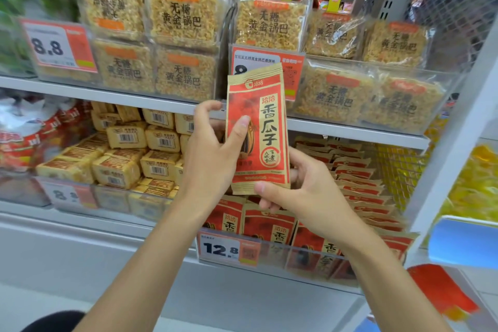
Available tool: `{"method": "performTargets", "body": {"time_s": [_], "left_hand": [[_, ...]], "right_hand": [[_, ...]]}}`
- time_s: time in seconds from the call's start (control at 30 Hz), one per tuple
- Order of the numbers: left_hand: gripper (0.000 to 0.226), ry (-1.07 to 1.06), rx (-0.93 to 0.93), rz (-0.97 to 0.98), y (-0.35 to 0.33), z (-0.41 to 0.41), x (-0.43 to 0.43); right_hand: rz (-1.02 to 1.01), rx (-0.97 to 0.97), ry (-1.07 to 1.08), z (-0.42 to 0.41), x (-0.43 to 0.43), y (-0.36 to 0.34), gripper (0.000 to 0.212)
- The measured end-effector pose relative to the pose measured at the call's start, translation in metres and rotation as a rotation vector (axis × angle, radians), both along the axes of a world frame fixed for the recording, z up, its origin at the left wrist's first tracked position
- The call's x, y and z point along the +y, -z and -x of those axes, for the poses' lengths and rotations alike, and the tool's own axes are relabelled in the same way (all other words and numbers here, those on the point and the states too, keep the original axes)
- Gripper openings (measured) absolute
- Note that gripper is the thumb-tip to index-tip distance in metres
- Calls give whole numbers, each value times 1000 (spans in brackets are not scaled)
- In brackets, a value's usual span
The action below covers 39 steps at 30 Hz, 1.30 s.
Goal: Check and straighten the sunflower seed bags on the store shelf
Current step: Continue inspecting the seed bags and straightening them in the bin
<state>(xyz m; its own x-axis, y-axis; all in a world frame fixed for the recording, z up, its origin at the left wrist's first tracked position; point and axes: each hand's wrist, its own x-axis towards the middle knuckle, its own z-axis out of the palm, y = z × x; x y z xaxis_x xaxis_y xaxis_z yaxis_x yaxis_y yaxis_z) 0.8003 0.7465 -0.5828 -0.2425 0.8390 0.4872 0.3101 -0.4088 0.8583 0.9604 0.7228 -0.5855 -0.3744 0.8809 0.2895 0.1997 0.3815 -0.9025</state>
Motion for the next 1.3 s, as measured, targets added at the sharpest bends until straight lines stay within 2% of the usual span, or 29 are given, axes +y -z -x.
{"method": "performTargets", "body": {"time_s": [0.07, 0.1, 0.2, 0.27, 0.37, 0.47, 0.57, 0.63, 0.83, 1.03, 1.3], "left_hand": [[28, -69, 150, -42, -5, 3, -1], [29, -25, 145, -50, -8, 4, -2], [51, 279, -99, 54, -18, 4, -9], [54, 365, -185, 87, -20, 4, -13], [34, 367, -406, 120, -19, 5, -12], [32, 393, -580, 208, -13, 8, -8], [29, 391, -444, 194, -6, 6, -5], [29, 360, -382, 166, -3, 3, -5], [39, 356, -405, 196, 2, 2, -2], [37, 426, -415, 207, 2, 0, -4], [33, 451, -328, 223, 3, 1, -5]], "right_hand": [[-97, -52, 59, 5, -5, 2, 62], [-186, -109, 96, 8, -6, 5, 68], [-521, -416, 239, 14, -5, 12, 81], [-576, -490, 236, 12, -4, 12, 89], [-425, -317, 156, 13, -4, 9, 90], [-184, -90, 179, 14, -3, 5, 84], [-75, 19, 133, 16, 0, 7, 67], [-67, 38, 161, 16, 1, 10, 64], [-34, 18, 160, 11, 4, 12, 61], [-11, 171, 172, 8, 7, 9, 25], [27, 132, 149, 3, 12, 10, 28]]}}
